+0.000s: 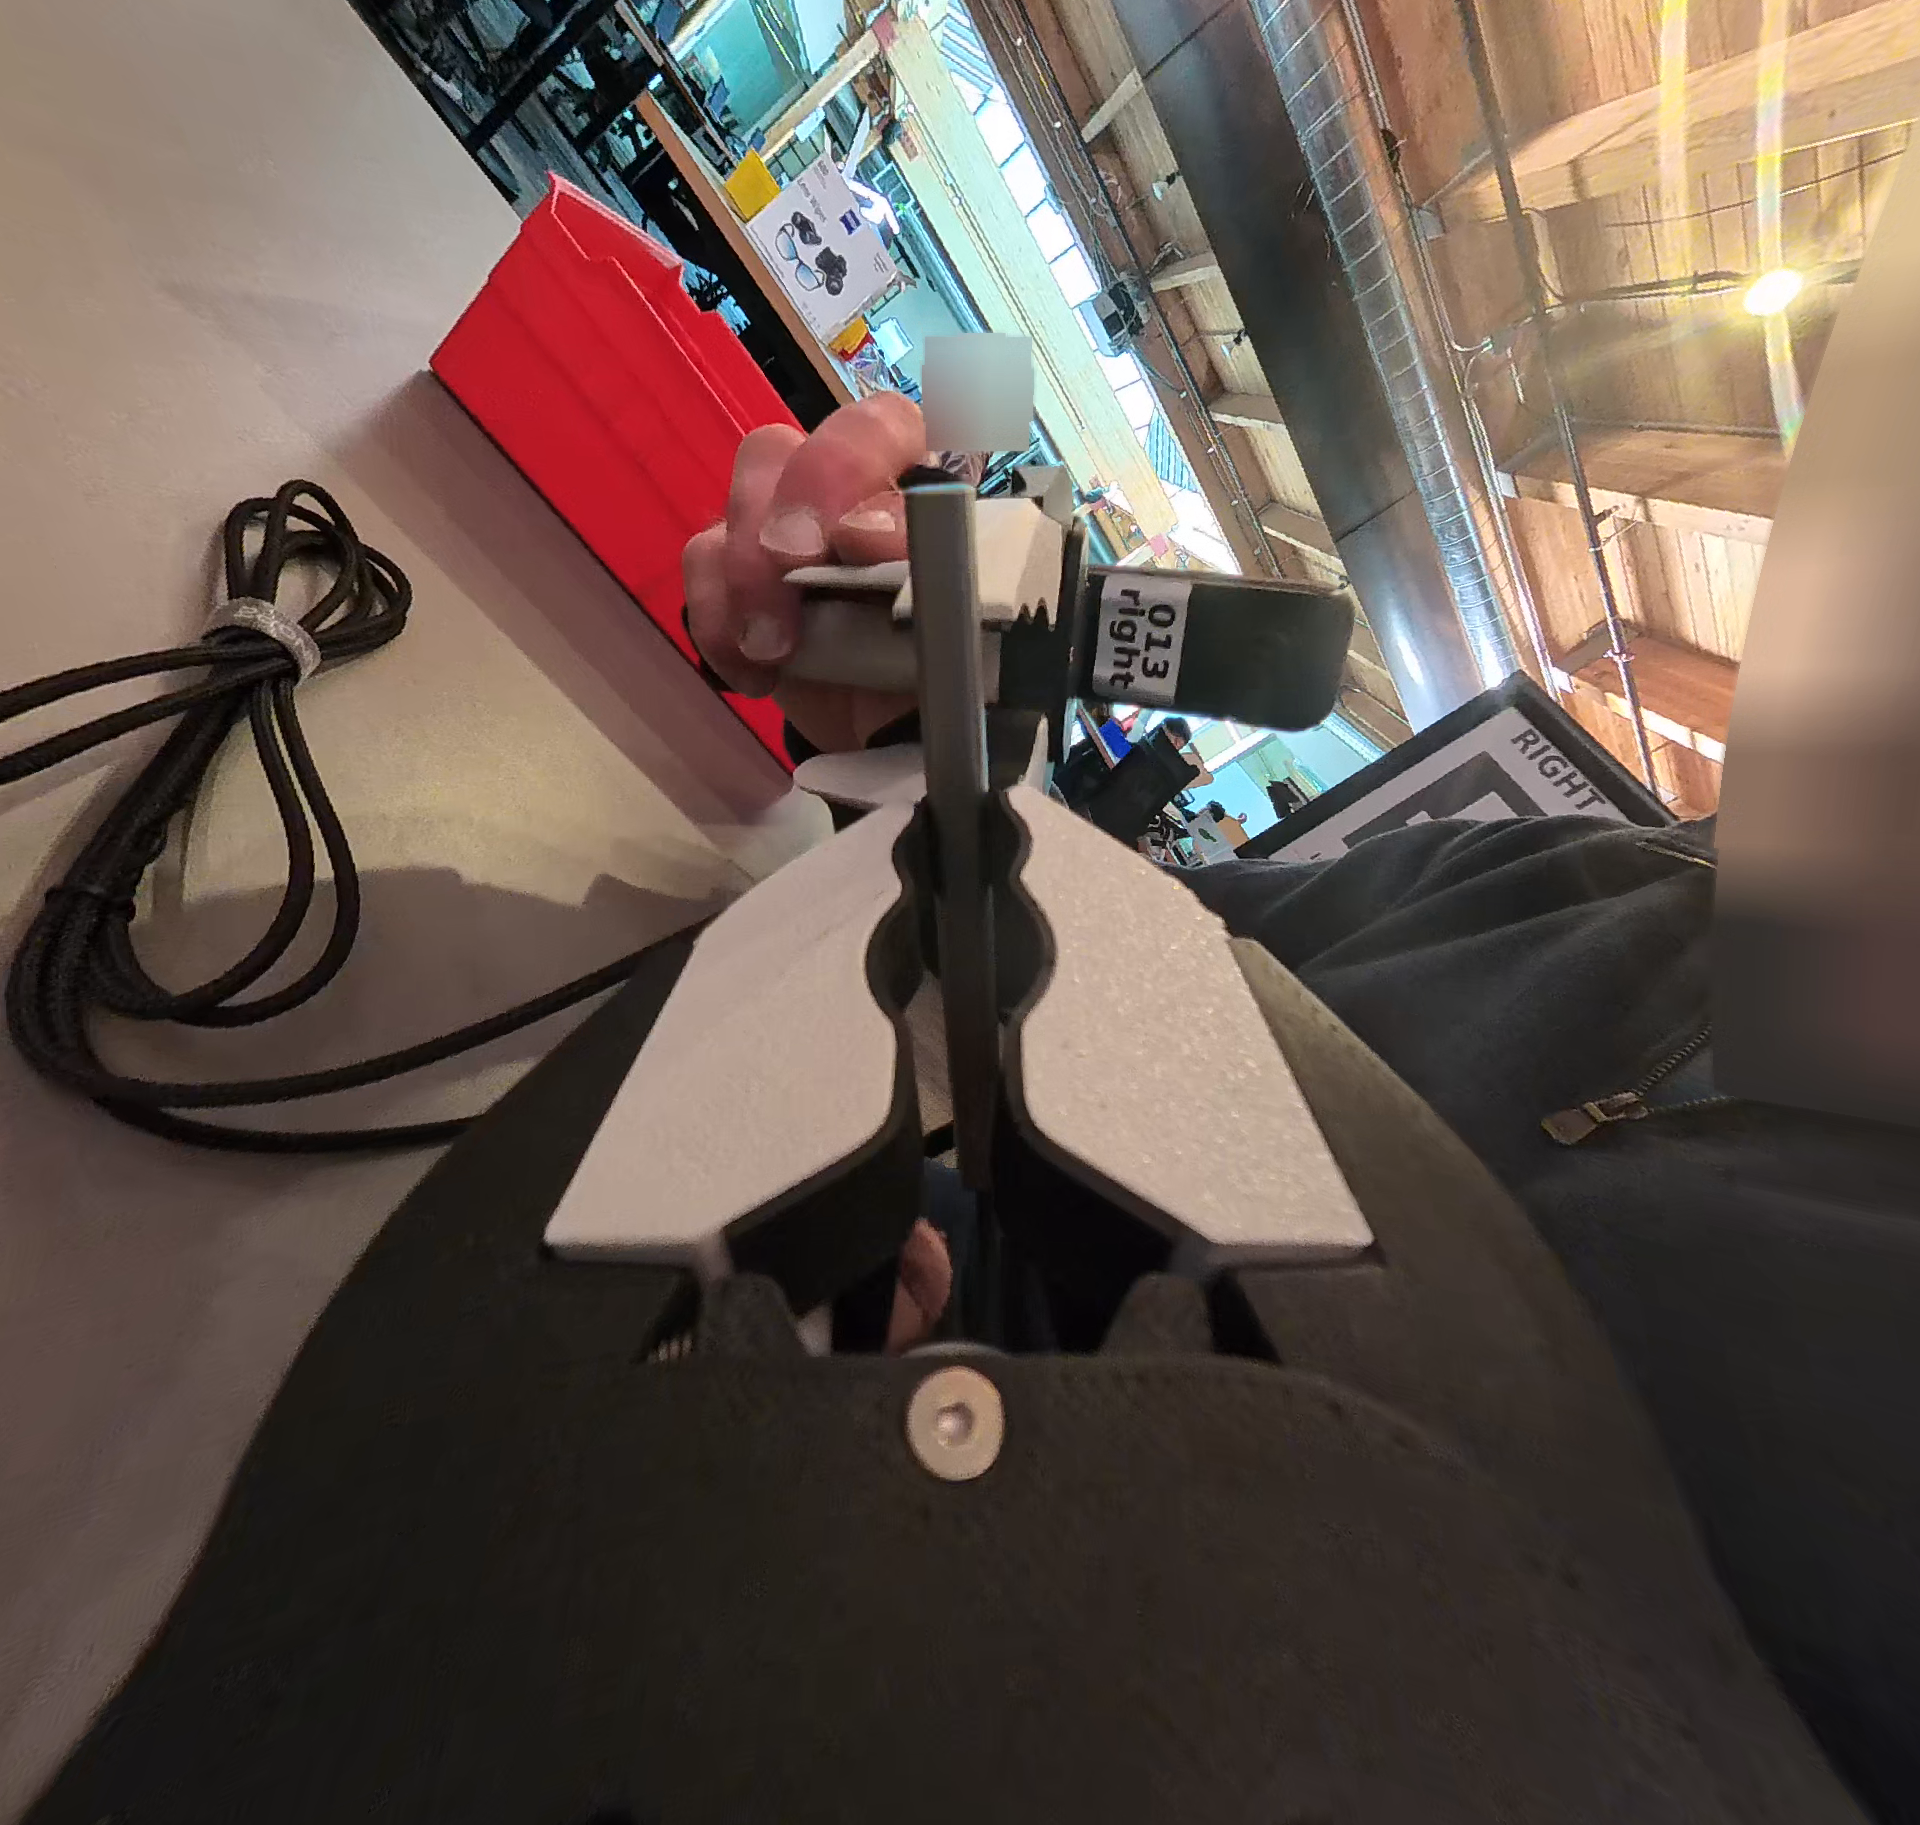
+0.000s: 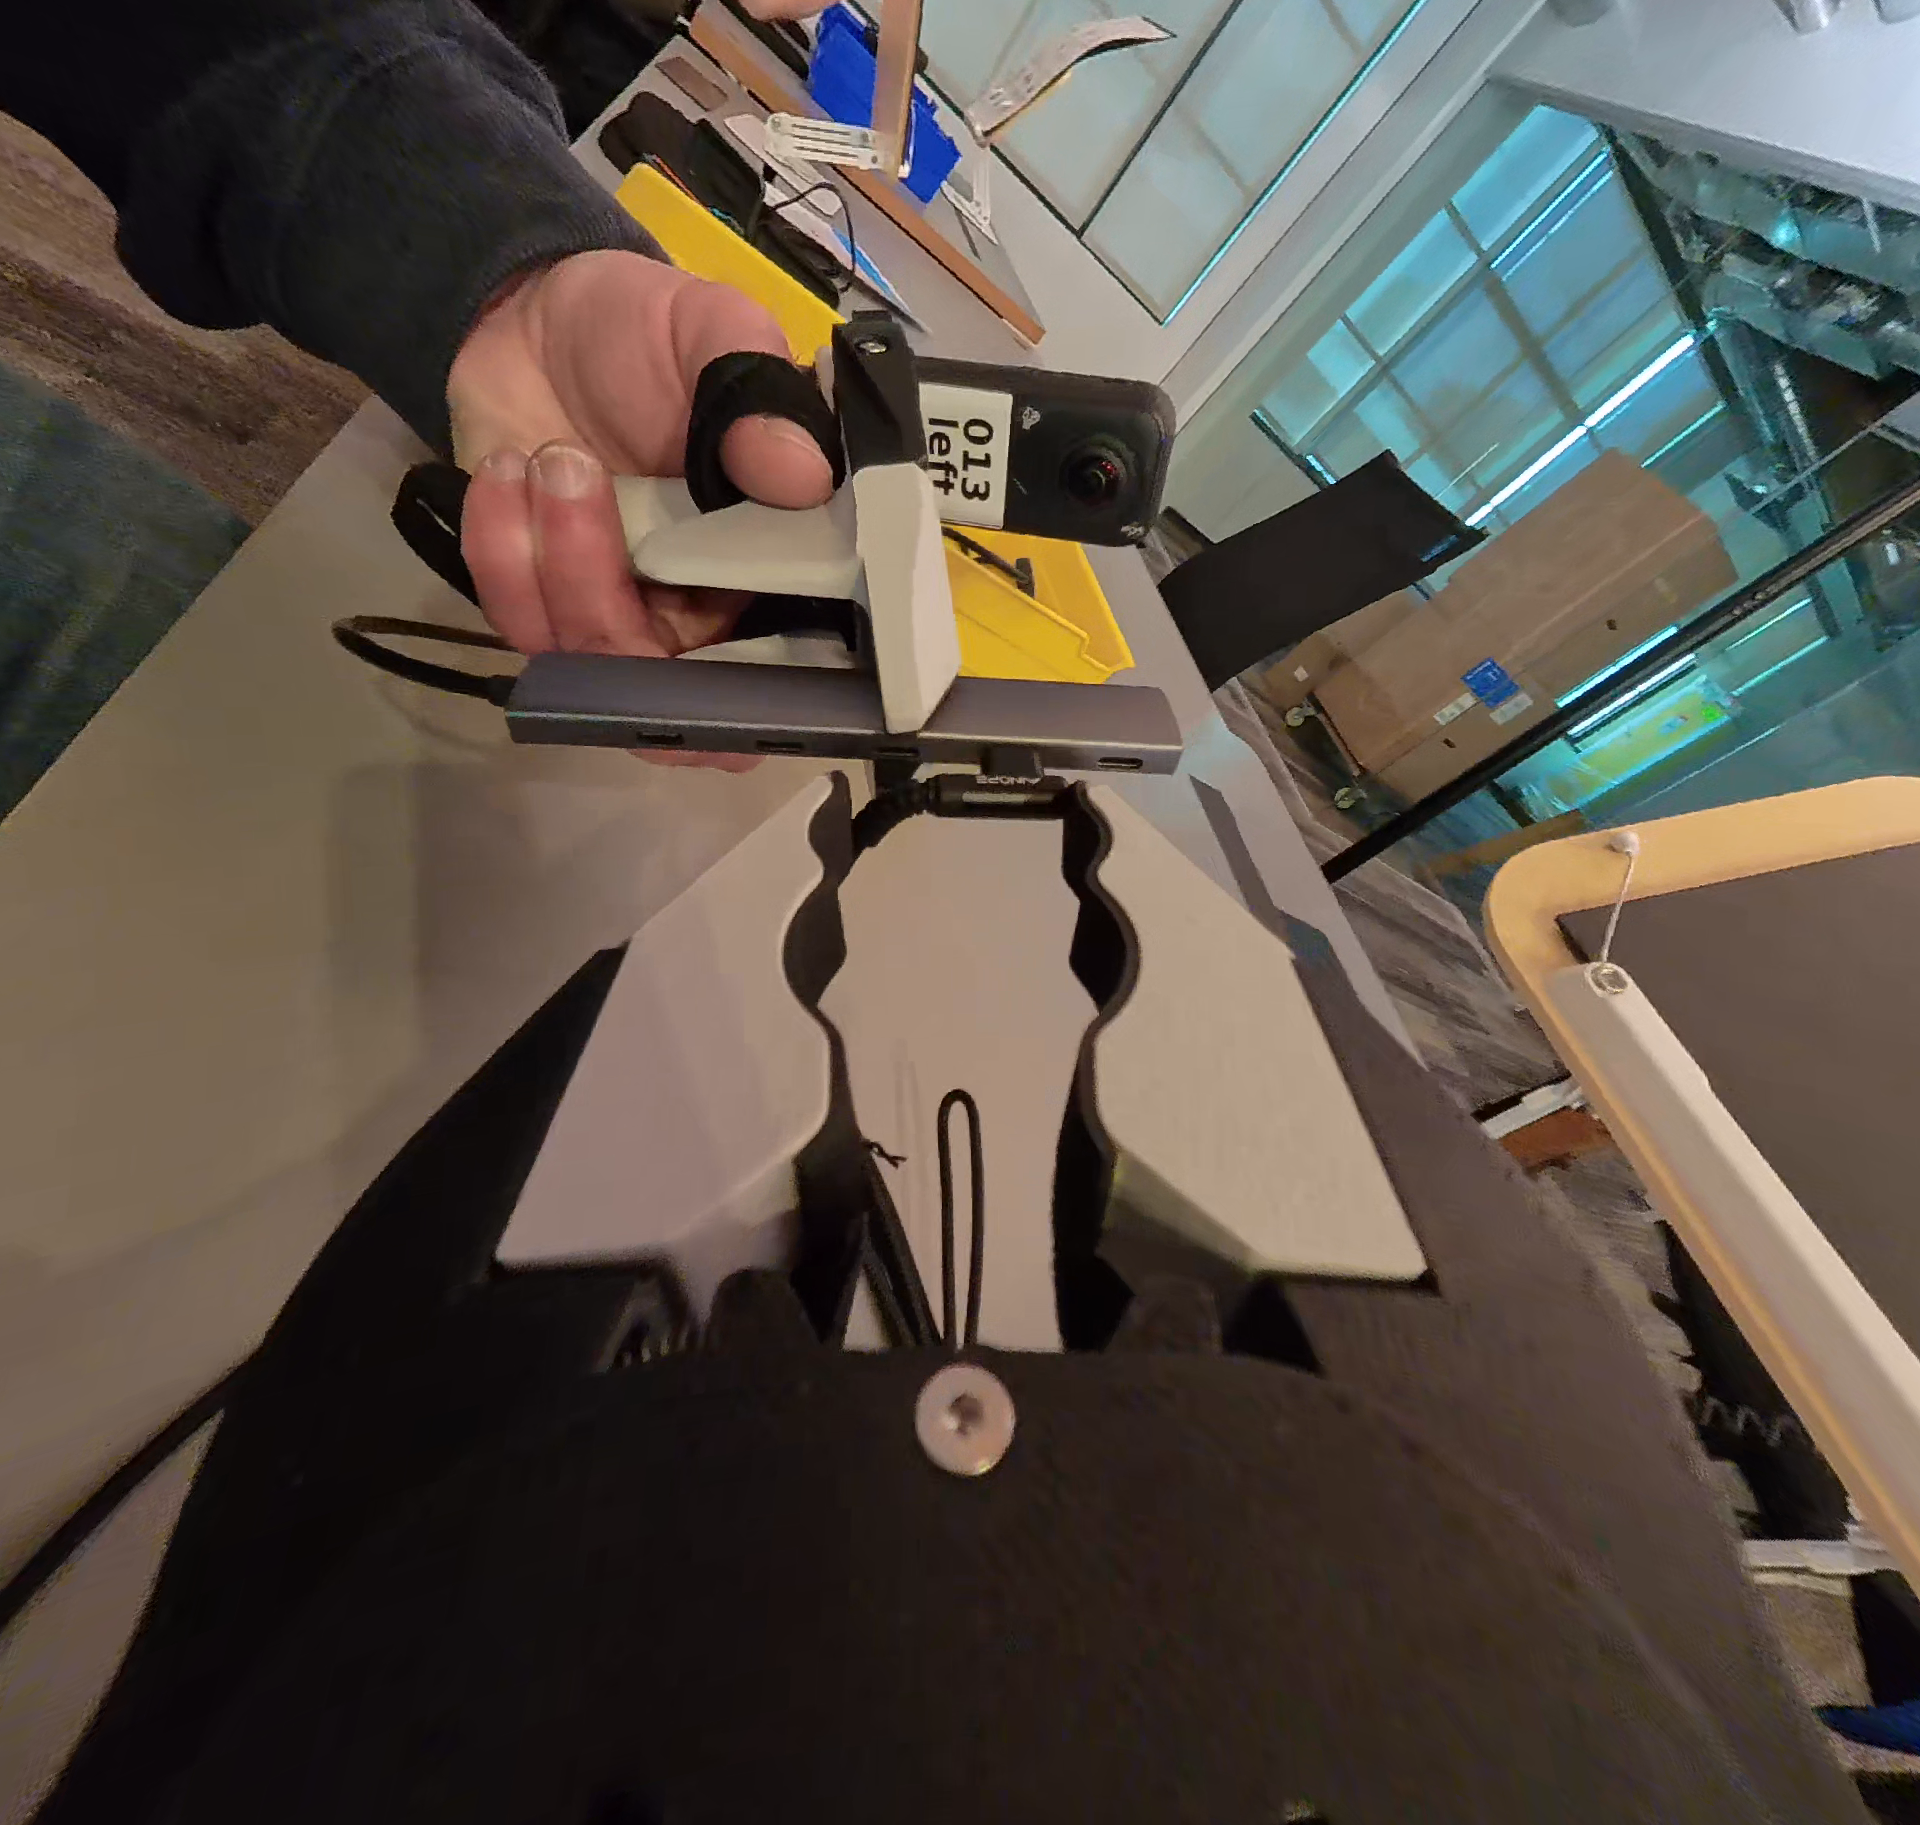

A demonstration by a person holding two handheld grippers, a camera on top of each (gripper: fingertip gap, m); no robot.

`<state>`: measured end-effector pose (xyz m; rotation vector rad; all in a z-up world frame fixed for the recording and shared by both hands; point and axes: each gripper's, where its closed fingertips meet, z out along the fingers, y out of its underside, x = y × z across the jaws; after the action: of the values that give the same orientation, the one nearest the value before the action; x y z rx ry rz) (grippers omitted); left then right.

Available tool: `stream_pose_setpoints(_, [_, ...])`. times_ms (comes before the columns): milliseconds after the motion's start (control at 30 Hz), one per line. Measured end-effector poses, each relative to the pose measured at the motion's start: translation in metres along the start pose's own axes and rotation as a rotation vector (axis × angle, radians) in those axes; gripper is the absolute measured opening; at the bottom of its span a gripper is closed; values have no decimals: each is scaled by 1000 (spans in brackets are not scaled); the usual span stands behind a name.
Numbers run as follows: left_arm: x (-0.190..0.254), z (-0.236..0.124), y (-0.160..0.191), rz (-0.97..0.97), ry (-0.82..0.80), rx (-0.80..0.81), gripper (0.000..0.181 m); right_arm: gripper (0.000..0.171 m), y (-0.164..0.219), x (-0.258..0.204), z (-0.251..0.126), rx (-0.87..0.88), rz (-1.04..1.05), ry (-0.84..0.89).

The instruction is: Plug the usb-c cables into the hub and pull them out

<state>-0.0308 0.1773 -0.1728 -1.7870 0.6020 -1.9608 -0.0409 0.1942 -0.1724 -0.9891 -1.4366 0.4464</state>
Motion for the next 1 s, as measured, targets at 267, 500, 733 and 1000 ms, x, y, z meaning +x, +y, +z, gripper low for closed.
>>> stream_pose_setpoints(267, [-12,-6,-17,100,-114,84,19,36,4,0,-2,3,133,-13])
stream_pose_setpoints(500, [-12,-6,-21,115,-139,62,14,36,5,-2,1,29,195,-11])
stream_pose_setpoints(733, [-11,-4,-15,13,-69,62,11,37,6,-8,0,37,164,-9])
stream_pose_setpoints(1000, [-15,-2,-11,129,-162,19,34,36,5,-8,0,43,182,-13])
